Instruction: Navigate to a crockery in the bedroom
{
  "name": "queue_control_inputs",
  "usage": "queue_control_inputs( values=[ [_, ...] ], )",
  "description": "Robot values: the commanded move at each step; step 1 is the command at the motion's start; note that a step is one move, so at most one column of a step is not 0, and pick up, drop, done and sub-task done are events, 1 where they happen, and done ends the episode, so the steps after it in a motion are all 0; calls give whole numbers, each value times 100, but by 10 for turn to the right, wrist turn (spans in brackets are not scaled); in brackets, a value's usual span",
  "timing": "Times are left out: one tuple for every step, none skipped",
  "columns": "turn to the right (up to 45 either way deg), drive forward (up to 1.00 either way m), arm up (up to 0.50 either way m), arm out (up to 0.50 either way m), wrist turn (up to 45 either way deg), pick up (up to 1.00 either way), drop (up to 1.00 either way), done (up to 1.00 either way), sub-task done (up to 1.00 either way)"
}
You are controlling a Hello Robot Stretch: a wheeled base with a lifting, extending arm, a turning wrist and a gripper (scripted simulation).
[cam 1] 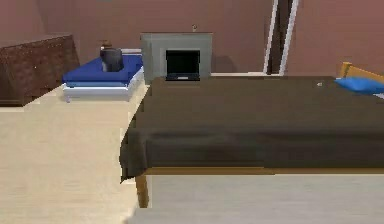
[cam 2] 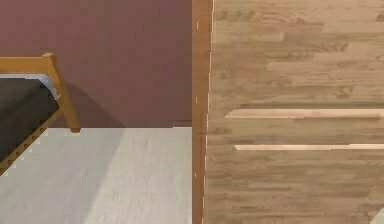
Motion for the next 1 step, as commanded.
queue_control_inputs(
  values=[
    [0,45,0,0,0,0,0,0,0]
  ],
)
